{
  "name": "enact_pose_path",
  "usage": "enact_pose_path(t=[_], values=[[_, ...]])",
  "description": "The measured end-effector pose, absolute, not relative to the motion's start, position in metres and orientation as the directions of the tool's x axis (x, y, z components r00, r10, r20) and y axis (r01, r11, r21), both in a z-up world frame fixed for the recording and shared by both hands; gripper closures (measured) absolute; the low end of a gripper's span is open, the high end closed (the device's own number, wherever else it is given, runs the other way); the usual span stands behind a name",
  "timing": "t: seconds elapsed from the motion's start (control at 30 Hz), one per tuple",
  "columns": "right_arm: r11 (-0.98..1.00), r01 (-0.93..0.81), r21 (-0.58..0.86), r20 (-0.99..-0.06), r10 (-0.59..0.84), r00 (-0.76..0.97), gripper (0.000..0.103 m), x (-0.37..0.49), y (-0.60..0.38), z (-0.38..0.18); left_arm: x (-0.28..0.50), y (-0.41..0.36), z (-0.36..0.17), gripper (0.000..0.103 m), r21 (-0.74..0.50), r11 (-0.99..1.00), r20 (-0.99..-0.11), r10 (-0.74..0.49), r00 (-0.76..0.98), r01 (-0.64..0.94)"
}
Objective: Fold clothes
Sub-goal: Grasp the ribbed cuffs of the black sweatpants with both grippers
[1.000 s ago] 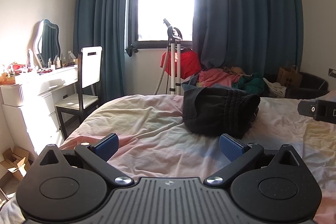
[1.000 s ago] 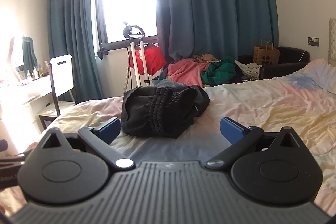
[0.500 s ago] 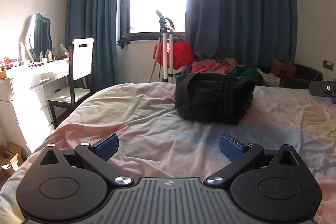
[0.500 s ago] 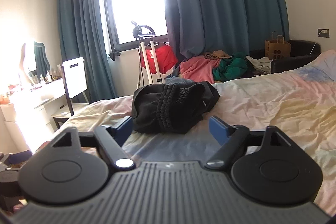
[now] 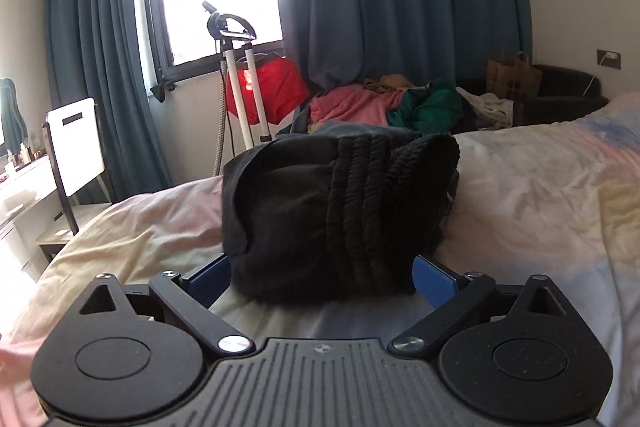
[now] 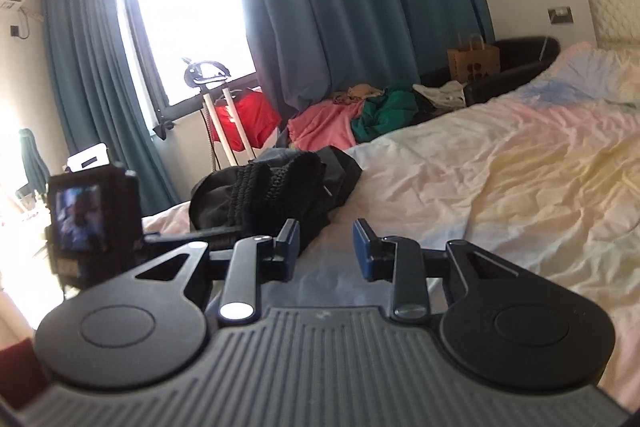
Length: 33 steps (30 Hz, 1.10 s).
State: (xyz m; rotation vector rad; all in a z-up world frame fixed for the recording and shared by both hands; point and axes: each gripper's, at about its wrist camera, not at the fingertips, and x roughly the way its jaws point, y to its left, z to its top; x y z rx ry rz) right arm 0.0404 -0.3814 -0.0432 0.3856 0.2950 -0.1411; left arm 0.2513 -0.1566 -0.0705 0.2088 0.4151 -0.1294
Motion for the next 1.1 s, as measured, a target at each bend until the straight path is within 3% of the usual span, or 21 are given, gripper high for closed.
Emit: enact_pose_path(t=[0.23,0.3,0.43,0.5,0.57,0.87,1.1], values=[[0.867,0.231,0.441,-0.416,-0.030,0.909,0.069,0.078,-0.403,-0.081,0.349,-0.204,-0.072,0.015,0.189,0.981,-0.389,0.025,0.921,0.053],[0.862,0.232,0.452,-0.438,-0.013,0.899,0.069,0.087,-0.403,-0.090,0.369,-0.208,-0.077,0.025,0.190,0.982,-0.416,0.069,0.907,0.012],[0.852,0.221,0.475,-0.461,0.026,0.887,0.069,0.100,-0.402,-0.103,0.388,-0.207,-0.086,0.030,0.201,0.977,-0.402,0.146,0.904,-0.068],[0.853,0.211,0.477,-0.462,0.040,0.886,0.069,0.105,-0.400,-0.108,0.394,-0.206,-0.083,0.047,0.182,0.979,-0.375,0.155,0.914,-0.092],[0.864,0.203,0.461,-0.469,0.043,0.882,0.069,0.109,-0.397,-0.112,0.393,-0.206,-0.074,0.087,0.175,0.978,-0.331,0.167,0.929,-0.114],[0.906,0.174,0.386,-0.404,-0.004,0.915,0.069,0.104,-0.385,-0.103,0.317,-0.141,0.004,0.094,0.052,0.994,-0.185,0.104,0.977,-0.096],[0.946,0.114,0.303,-0.282,-0.025,0.959,0.069,0.083,-0.365,-0.077,0.201,-0.049,0.060,0.095,-0.043,0.999,-0.149,0.018,0.989,-0.024]])
